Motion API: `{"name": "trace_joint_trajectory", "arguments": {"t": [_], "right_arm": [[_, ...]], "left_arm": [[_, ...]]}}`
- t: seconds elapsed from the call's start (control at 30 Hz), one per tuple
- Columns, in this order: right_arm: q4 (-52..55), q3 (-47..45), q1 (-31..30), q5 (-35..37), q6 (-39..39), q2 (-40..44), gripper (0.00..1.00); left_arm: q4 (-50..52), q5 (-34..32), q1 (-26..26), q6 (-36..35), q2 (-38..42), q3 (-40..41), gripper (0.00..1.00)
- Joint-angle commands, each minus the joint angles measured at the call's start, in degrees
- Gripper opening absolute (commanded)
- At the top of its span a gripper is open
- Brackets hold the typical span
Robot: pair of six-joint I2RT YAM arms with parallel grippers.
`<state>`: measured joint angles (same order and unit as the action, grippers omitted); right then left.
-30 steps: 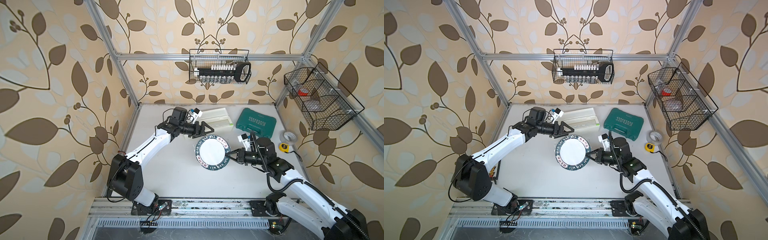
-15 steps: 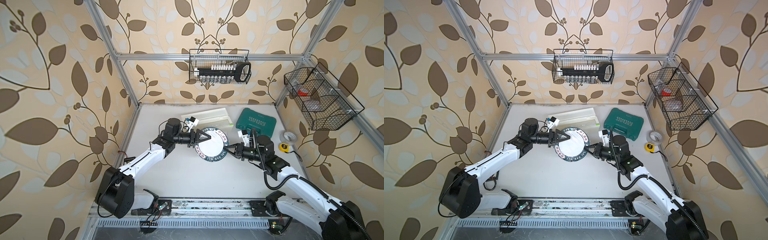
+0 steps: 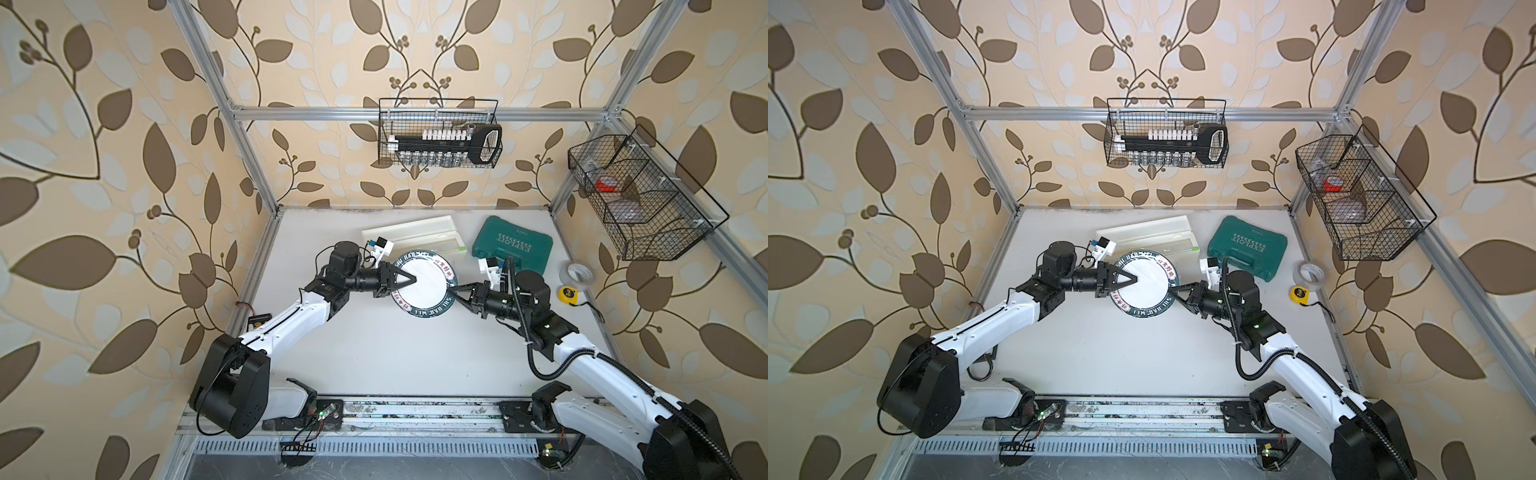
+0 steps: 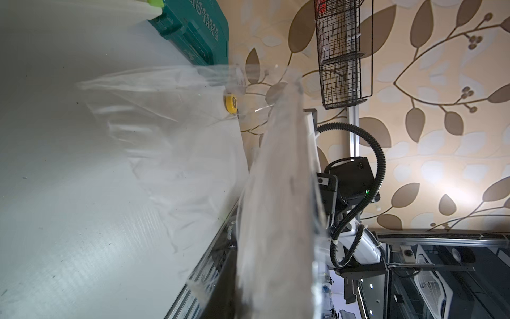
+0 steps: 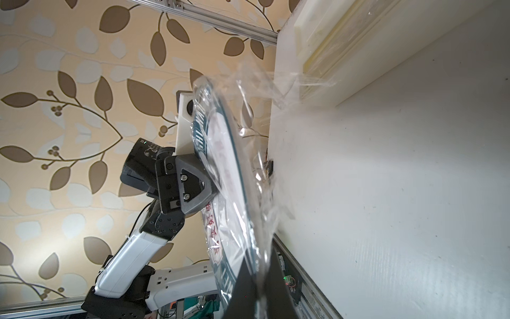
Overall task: Wrap the plate with plastic wrap
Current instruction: Cover the plate with plastic wrap.
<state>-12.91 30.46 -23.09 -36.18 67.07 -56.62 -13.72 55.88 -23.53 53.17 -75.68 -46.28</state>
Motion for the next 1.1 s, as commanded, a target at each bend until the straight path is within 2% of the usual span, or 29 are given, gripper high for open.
{"name": "trace_joint_trajectory", "arguments": {"t": [0.0,0.1,0.2,0.3,0.4,0.53,0.73,0.87,1.07], "right_arm": [[-0.2,1.0,-0.1,-1.1,-4.2,-1.2,0.14],[3.7,2.6,2.1,-3.6,-10.2,-1.3,0.37],[12.4,5.2,8.0,-6.5,-19.9,0.3,0.52],[26.9,12.0,11.7,-0.9,-35.0,1.1,0.65],[35.3,20.3,11.1,6.5,-46.8,-1.1,0.73],[40.1,29.3,6.5,11.6,-55.6,-7.0,0.75],[42.9,36.4,-2.3,15.9,-58.9,-15.8,0.75],[42.6,38.4,-2.6,11.9,-58.6,-19.6,0.76],[41.9,38.1,-2.6,0.5,-56.4,-22.6,0.74]], "left_arm": [[-0.7,5.3,-0.3,-1.4,-0.1,-4.0,0.00],[4.9,5.1,0.6,-7.6,-0.8,-5.3,0.00],[10.8,5.3,2.1,-13.6,-1.5,-6.6,0.00],[16.1,6.1,2.2,-18.8,-3.5,-8.3,0.00],[19.5,8.5,1.6,-22.3,-5.5,-9.7,0.00],[22.9,9.9,1.4,-25.2,-6.5,-11.2,0.00],[22.8,11.6,0.4,-25.7,-6.3,-11.6,0.00],[22.0,12.6,-0.2,-26.0,-6.2,-11.1,0.00],[23.0,13.3,-0.3,-27.9,-6.1,-11.5,0.00]]}}
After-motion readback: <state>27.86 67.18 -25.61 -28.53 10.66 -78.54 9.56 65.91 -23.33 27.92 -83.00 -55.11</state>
